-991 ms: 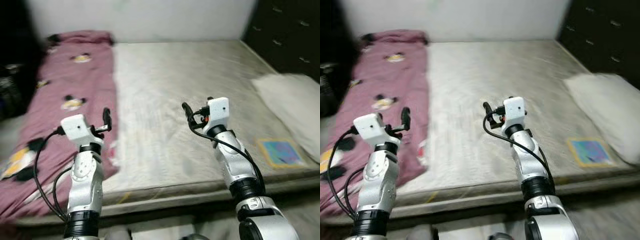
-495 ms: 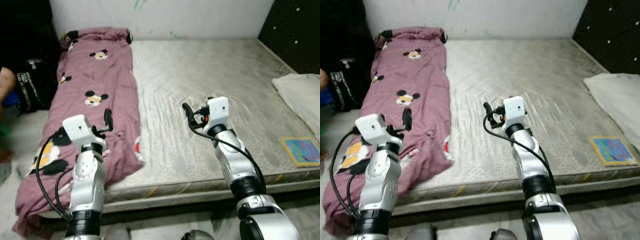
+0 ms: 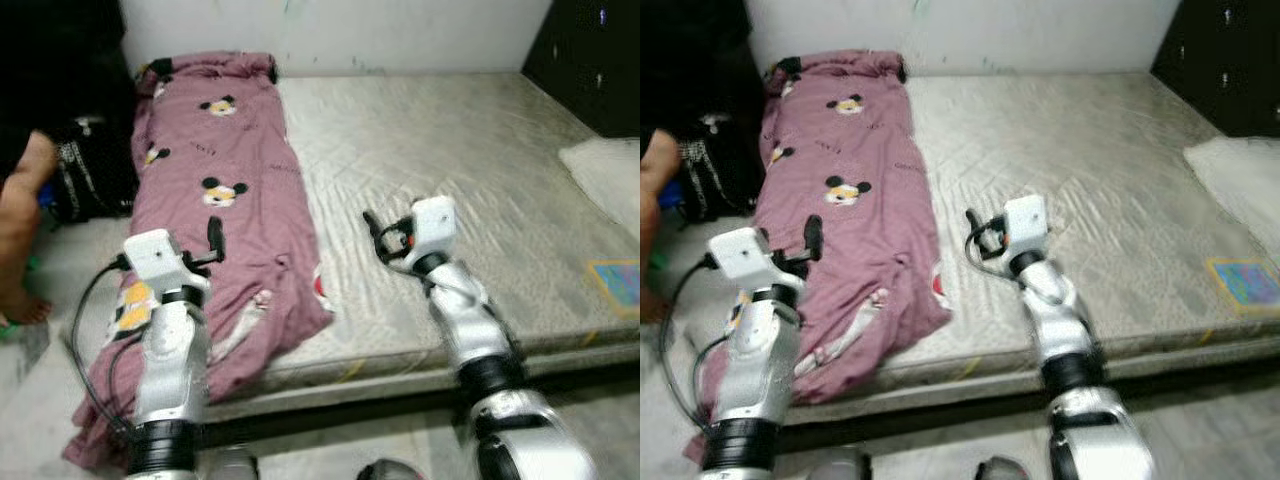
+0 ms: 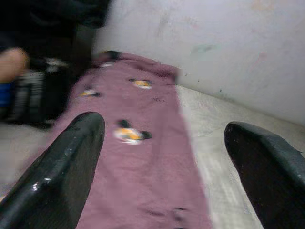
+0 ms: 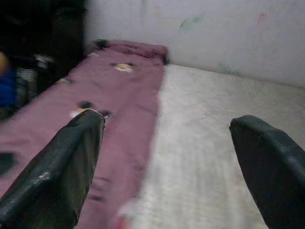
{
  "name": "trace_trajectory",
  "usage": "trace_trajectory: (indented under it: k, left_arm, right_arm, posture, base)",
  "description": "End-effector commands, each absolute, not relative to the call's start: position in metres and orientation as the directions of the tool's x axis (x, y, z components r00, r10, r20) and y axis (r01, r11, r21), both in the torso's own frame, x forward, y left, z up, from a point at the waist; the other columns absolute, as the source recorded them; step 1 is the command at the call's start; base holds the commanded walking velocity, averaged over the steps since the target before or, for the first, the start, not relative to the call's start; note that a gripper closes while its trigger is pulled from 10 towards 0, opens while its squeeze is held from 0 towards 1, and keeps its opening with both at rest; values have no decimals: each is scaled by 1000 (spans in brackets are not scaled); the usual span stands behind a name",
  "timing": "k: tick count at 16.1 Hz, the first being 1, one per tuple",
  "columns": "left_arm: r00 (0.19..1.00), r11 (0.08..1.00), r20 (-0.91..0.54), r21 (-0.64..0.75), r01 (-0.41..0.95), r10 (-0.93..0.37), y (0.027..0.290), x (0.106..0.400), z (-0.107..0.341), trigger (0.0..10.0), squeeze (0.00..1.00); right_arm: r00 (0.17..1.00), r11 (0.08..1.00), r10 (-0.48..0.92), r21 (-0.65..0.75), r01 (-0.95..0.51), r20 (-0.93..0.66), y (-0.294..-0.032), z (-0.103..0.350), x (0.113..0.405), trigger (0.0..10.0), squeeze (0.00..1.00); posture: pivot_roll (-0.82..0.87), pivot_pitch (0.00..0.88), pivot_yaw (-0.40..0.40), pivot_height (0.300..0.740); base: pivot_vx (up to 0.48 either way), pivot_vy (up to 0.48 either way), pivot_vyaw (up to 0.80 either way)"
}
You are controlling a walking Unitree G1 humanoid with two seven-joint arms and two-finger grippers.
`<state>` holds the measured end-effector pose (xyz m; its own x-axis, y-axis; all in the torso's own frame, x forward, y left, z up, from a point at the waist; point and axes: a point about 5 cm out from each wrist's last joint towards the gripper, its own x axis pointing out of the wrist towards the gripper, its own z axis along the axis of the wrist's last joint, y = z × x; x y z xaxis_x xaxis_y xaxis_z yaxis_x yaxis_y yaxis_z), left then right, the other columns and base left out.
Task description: Clean up the room
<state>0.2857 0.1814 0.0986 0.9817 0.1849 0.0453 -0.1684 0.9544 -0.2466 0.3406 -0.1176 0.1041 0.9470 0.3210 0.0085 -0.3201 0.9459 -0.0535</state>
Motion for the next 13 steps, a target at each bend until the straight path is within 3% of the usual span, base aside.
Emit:
trace_trajectory:
  k: [1, 7, 11, 13]
  left_arm:
    - [983, 956, 58, -248, -157, 176, 179, 288, 103, 10000, 0]
    - [983, 958, 62, -244, -151, 171, 177, 289, 102, 10000, 0]
    - [982, 963, 79, -224, -148, 169, 177, 289, 104, 10000, 0]
    - [983, 965, 83, -222, -139, 161, 176, 289, 105, 10000, 0]
  right_arm:
    - [945, 943, 326, -72, -324, 19, -120, 108, 343, 10000, 0]
    - [944, 941, 331, -71, -330, 9, -119, 106, 342, 10000, 0]
    - [941, 938, 338, -85, -336, 6, -118, 106, 342, 10000, 0]
    - [942, 939, 335, -79, -334, 2, -119, 105, 342, 10000, 0]
  posture:
    - [3, 0, -33, 740]
    - [4, 0, -32, 740]
    - [6, 0, -33, 740]
    - [6, 0, -33, 740]
  base:
    - [0, 480, 0]
    - [0, 451, 0]
    - [0, 0, 514]
    - [0, 0, 0]
